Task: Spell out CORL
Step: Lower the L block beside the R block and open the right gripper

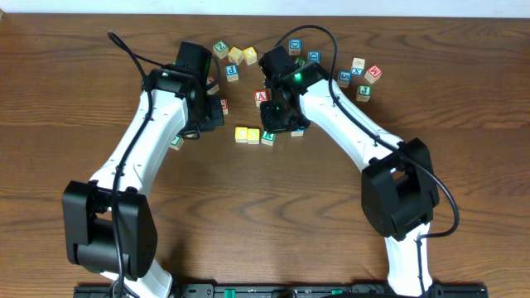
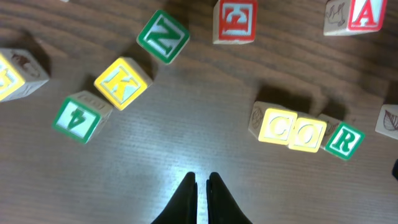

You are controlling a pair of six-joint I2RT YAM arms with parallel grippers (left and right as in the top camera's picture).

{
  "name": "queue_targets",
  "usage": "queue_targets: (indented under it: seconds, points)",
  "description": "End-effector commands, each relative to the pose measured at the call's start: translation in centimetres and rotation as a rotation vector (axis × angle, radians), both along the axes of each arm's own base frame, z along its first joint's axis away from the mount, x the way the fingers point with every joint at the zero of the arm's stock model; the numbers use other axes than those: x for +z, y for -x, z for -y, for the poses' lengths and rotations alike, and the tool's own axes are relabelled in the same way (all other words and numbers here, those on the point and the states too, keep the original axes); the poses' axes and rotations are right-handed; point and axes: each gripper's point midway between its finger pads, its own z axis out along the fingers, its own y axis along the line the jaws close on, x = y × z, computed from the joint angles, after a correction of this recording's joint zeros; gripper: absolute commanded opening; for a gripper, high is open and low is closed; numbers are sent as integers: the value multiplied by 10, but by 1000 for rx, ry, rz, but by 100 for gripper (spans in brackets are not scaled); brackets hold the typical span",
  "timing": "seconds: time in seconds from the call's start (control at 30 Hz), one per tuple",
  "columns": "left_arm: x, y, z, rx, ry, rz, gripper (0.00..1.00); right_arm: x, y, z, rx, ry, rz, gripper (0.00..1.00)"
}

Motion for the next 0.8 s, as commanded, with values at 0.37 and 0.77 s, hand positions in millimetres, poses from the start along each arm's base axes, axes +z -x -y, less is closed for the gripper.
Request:
queue_targets:
  seconds: [0.37, 0.77]
  points:
    - [-34, -1, 15, -27, 46, 9, 8, -31, 6, 11, -34, 30, 12, 8]
    - [-63, 0, 34, -53, 41, -35, 8, -41, 3, 12, -43, 28, 36, 7]
